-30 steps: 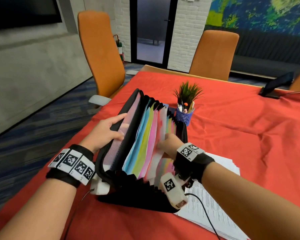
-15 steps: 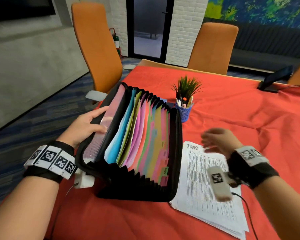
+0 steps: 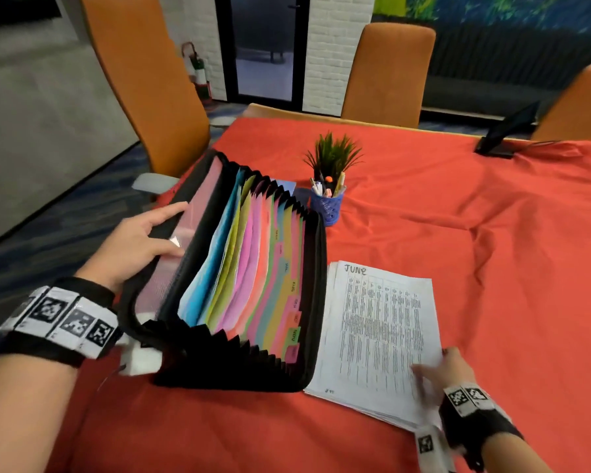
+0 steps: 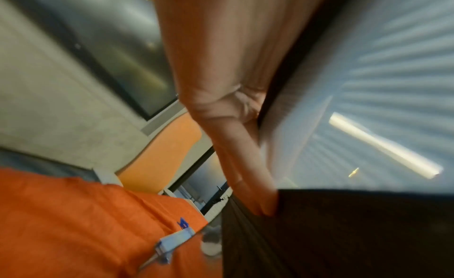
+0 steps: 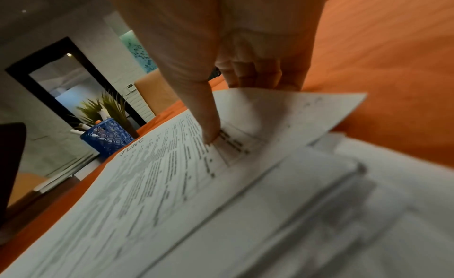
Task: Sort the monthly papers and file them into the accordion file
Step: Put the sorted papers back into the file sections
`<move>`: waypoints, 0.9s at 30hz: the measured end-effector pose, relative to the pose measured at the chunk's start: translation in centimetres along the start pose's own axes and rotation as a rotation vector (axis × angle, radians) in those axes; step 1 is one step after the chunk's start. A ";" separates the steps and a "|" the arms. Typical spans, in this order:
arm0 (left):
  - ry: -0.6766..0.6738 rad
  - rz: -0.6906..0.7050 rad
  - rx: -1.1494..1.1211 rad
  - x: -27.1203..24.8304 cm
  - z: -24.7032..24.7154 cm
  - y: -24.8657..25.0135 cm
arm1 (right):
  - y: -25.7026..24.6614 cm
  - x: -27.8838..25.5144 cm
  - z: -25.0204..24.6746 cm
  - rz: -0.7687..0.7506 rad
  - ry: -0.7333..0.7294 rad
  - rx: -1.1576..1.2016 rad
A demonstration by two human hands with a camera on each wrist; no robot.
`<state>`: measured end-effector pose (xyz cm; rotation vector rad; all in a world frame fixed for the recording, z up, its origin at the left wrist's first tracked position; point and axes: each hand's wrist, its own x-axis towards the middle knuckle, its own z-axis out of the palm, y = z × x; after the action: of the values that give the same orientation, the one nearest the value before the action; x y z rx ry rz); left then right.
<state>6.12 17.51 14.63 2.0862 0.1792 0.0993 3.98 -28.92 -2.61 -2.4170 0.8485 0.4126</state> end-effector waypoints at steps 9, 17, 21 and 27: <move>0.163 0.029 0.033 -1.9 1.8 4.1 | -0.1 0.4 -0.8 -0.009 -0.045 0.081; 0.150 -0.016 0.344 -1.0 0.2 2.7 | -0.1 0.4 -0.2 -0.071 -0.037 0.071; 0.125 -0.018 0.561 -0.6 0.1 2.8 | 0.4 0.7 -0.7 -0.104 0.020 0.056; 0.088 0.088 0.925 -0.3 0.1 3.4 | 0.7 0.2 -1.1 -0.147 -0.015 0.045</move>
<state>6.13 15.74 17.57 3.0157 0.2098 0.1862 3.84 -30.09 -2.12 -2.4122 0.6613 0.3503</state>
